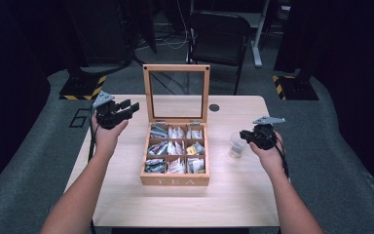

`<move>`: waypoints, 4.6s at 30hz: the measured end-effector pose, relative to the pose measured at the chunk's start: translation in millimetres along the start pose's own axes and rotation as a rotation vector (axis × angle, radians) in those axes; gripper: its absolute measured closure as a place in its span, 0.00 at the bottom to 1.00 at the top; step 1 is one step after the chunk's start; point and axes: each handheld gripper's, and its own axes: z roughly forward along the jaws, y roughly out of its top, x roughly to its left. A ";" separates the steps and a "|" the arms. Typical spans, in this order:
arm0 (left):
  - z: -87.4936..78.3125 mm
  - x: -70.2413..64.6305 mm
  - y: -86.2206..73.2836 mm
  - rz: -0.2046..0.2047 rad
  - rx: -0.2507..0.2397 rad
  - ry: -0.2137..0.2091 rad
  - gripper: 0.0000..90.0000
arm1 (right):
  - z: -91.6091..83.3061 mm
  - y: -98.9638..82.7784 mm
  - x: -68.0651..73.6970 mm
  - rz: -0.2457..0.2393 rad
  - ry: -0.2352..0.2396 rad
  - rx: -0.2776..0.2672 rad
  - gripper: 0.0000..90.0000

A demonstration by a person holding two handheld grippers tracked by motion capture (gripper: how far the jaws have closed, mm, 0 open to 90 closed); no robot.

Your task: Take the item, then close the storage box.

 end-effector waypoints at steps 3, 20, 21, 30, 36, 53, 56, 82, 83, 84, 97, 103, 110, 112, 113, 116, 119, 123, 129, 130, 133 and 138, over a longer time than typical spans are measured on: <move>-0.3 0.6 -0.1 -0.002 0.000 0.001 0.60 | -0.2 2.0 1.3 -0.003 0.004 -0.003 0.87; -3.6 3.3 0.5 -0.002 -0.001 0.003 0.60 | -4.4 38.0 28.2 -0.085 0.042 -0.033 0.55; -3.5 3.2 0.5 -0.003 -0.002 0.003 0.60 | -4.4 39.8 29.3 -0.091 0.044 -0.036 0.54; -2.9 2.5 2.4 0.000 -0.004 0.003 0.60 | -2.9 58.9 38.0 -0.077 0.093 -0.045 0.55; -3.2 2.4 2.9 -0.001 -0.007 0.000 0.60 | -2.6 75.2 43.0 -0.111 0.072 -0.073 0.50; -6.3 4.0 6.9 -0.001 -0.018 -0.001 0.60 | 2.4 112.0 46.9 -0.102 0.058 -0.103 0.52; -6.7 3.8 6.8 -0.001 -0.015 -0.002 0.60 | 6.4 117.7 48.4 -0.108 0.059 -0.105 0.52; -5.0 1.5 6.2 0.000 -0.008 -0.014 0.60 | 48.8 139.3 58.2 -0.083 0.058 -0.086 0.52; -5.0 1.5 6.3 -0.003 -0.011 -0.014 0.60 | 49.8 139.6 58.3 -0.088 0.059 -0.089 0.52; -4.9 1.3 6.3 -0.003 -0.010 -0.014 0.60 | 51.1 140.0 58.7 -0.088 0.057 -0.088 0.52; -1.4 -0.1 5.5 0.001 -0.003 -0.019 0.60 | 70.1 138.7 52.3 -0.080 0.062 -0.059 0.54; -1.1 0.3 5.3 -0.001 -0.003 -0.019 0.60 | 83.3 139.5 49.9 -0.081 0.056 -0.045 0.54; 0.6 1.6 4.1 -0.006 0.002 -0.022 0.60 | 94.1 140.7 50.2 -0.093 0.026 -0.044 0.52; 0.3 1.3 4.0 -0.005 0.004 -0.024 0.60 | 96.4 141.1 49.5 -0.092 0.023 -0.042 0.52; 0.2 1.3 4.1 -0.003 0.003 -0.023 0.60 | 97.6 141.2 49.0 -0.089 0.017 -0.042 0.52; -0.7 0.0 4.5 -0.006 -0.001 -0.026 0.60 | 101.2 141.2 47.3 -0.075 0.012 -0.037 0.50; -1.4 -0.3 4.9 -0.005 -0.001 -0.025 0.60 | 104.4 140.4 45.8 -0.069 0.007 -0.029 0.50; -1.9 0.0 5.0 -0.002 -0.001 -0.028 0.60 | 107.5 140.3 43.7 -0.060 0.025 -0.031 0.51; -3.1 0.8 5.1 0.000 -0.001 -0.024 0.60 | 111.7 141.3 44.3 -0.062 0.055 -0.040 0.52; -3.3 0.8 5.2 0.000 -0.001 -0.025 0.60 | 112.6 142.1 45.9 -0.064 0.059 -0.037 0.53; -3.4 0.9 5.2 -0.001 -0.001 -0.025 0.60 | 113.3 143.1 49.5 -0.073 0.075 -0.046 0.52; -3.7 1.2 5.0 0.000 0.000 -0.023 0.60 | 111.2 143.6 50.2 -0.060 0.076 -0.042 0.55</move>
